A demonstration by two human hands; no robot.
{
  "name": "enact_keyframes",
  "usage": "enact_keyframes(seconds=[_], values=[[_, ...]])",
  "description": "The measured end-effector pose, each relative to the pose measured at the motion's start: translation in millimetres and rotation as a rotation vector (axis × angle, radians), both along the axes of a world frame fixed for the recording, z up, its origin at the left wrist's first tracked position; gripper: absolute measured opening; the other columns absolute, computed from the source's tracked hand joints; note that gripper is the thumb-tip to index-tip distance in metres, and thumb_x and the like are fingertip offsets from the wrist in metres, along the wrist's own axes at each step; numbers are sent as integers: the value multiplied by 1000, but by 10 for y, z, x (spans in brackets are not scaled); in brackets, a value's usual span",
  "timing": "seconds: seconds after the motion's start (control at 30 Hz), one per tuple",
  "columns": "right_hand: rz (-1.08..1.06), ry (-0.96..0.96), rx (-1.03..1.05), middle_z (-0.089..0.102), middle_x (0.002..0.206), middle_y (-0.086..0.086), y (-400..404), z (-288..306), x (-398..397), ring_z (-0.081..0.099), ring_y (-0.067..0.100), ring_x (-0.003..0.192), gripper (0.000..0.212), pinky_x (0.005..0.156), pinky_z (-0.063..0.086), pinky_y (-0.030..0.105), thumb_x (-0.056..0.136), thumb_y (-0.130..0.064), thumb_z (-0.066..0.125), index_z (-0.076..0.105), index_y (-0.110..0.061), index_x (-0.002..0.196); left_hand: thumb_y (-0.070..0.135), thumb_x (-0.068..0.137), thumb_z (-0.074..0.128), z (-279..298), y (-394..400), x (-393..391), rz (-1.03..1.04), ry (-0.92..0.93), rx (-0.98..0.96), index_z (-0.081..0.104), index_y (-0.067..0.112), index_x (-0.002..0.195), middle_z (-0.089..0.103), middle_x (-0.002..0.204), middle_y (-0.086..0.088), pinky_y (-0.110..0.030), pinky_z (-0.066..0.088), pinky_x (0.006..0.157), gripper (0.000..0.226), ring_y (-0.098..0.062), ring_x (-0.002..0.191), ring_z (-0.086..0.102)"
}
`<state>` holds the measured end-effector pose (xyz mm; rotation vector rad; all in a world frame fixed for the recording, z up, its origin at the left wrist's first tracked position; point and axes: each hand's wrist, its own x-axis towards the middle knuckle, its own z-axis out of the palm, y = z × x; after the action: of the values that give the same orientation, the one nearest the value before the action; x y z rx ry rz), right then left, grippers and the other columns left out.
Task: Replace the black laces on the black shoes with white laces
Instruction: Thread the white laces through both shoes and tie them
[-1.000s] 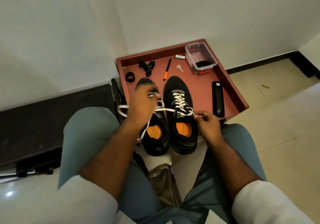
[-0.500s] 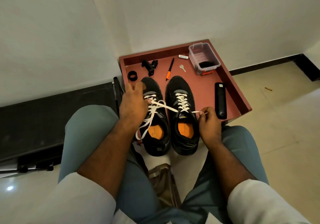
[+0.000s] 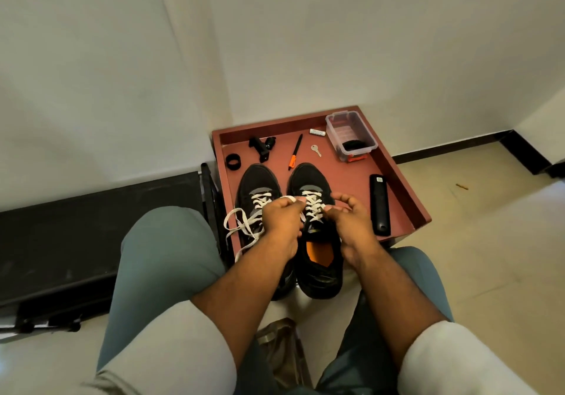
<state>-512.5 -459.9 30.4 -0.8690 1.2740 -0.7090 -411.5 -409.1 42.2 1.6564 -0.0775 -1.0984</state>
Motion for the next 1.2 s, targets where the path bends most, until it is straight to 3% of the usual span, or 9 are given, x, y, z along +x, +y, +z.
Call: enact_keyframes(seconds=[0.13,0.27,0.4,0.6,0.73,0.83,1.0,1.07,1.2], values=[[34,-120,30,70,84,1,0,329,-42,64,11,71,18,51,50,21,98,-10,50,63,-18,107,14,93,64,261,3,94,-64,-127,-116,66,7,84,60,69,-3,-18,43,39,12,-8,47,50],[132,-214,-58,72,82,2,61,794,-42,65,9,71,22,54,51,18,97,-4,49,65,-12,110,14,93,65,652,41,161,-163,-261,-238,69,8,83,68,73,-6,-20,53,50,13,-12,54,59],[206,-149,-339,73,94,5,71,1407,-9,68,9,82,23,61,50,14,97,-1,48,68,-9,106,15,93,63,1241,45,188,-223,-317,-387,70,8,89,70,75,-6,-22,57,55,11,-13,57,63],[283,69,-832,72,101,-4,-88,2363,-12,68,8,88,30,79,56,24,98,-4,46,67,-17,115,15,95,61,2215,-6,263,-239,-518,-583,71,4,97,71,80,-9,-27,58,57,15,-16,60,65],[299,187,-1070,71,102,-4,-243,2843,21,68,10,83,34,83,57,33,97,-2,46,66,-18,119,13,96,60,2662,-55,306,-305,-663,-641,71,1,97,70,82,-14,-30,60,59,16,-18,59,64],[338,252,-1186,71,102,-2,-275,3045,-7,68,9,82,46,82,57,31,95,1,45,55,-26,132,14,94,63,2846,-87,324,-392,-744,-641,71,2,97,70,80,-14,-29,60,58,15,-17,58,65],[339,384,-1301,69,98,-11,-178,3054,-74,65,0,88,65,74,43,4,98,-10,52,22,-35,150,16,90,68,2903,-103,305,-415,-782,-629,74,4,98,72,80,-11,-28,59,58,16,-14,55,65],[290,361,-1312,70,103,-8,-160,3038,-70,65,2,91,52,76,45,4,97,-12,55,36,-28,143,15,89,69,2908,-92,285,-405,-735,-642,74,6,96,72,80,-11,-27,59,57,13,-13,55,63],[181,246,-1265,71,94,-3,-168,3001,-23,67,7,87,10,75,55,24,92,-13,63,66,-16,101,16,86,72,2914,-76,259,-358,-603,-662,75,7,92,73,81,-10,-26,55,54,11,-16,60,61]])
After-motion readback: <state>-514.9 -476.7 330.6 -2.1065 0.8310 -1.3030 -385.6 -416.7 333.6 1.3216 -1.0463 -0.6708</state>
